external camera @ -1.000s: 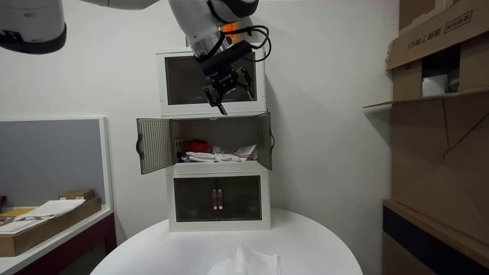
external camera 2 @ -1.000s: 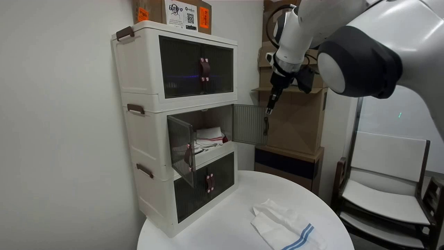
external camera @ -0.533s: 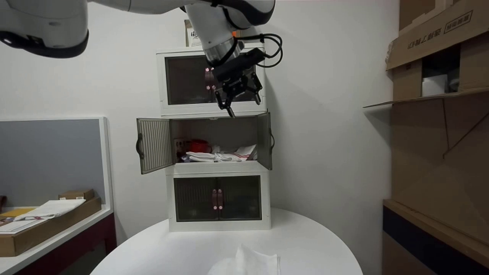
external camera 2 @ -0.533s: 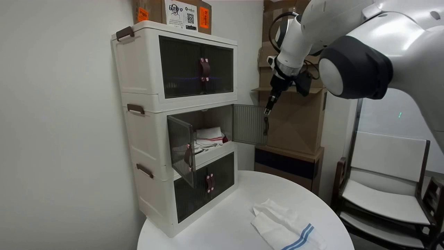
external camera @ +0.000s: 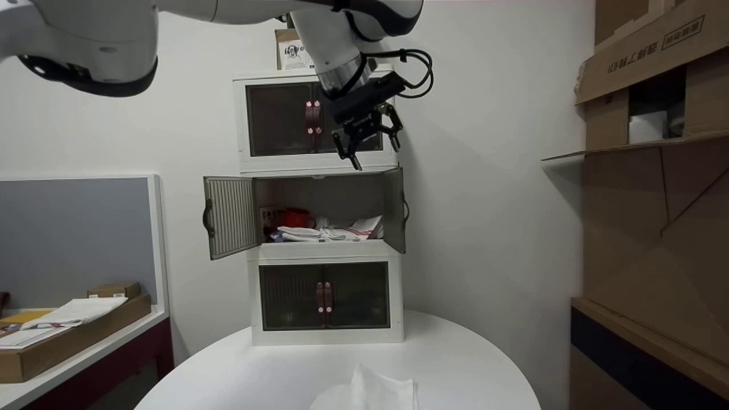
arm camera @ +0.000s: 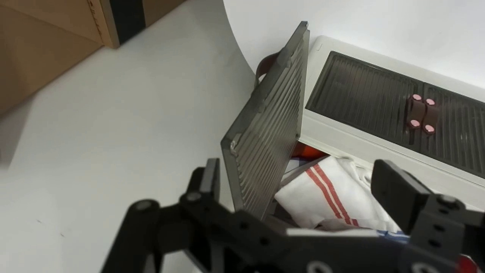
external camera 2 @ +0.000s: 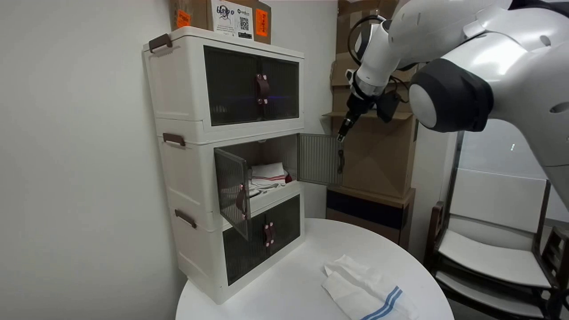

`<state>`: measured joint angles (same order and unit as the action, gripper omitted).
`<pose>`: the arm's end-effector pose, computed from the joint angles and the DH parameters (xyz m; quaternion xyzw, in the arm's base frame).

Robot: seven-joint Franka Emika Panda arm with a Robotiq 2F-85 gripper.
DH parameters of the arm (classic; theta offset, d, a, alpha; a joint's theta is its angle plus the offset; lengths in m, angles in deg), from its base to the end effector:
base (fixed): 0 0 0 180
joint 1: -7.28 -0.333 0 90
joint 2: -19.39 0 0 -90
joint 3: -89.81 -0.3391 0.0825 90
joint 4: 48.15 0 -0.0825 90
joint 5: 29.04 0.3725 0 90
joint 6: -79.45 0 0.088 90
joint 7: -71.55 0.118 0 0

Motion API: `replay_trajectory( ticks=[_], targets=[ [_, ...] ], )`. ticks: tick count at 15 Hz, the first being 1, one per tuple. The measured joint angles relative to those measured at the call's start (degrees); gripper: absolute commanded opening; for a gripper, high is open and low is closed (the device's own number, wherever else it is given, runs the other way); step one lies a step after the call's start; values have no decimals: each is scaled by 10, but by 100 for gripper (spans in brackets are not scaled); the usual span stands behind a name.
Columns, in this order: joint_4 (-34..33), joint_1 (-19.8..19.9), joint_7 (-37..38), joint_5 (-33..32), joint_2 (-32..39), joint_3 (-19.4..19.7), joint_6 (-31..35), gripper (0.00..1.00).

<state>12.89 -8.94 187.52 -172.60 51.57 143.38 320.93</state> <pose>0.5750 -0.1202 0.5726 0.9077 0.2682 0.2799 0.1605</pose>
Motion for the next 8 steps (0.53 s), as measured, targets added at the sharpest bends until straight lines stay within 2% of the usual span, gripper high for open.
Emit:
replay_trajectory(
  ticks=[8],
  targets=[
    [-53, 31, 40, 0, 45, -15, 0, 100]
  ],
)
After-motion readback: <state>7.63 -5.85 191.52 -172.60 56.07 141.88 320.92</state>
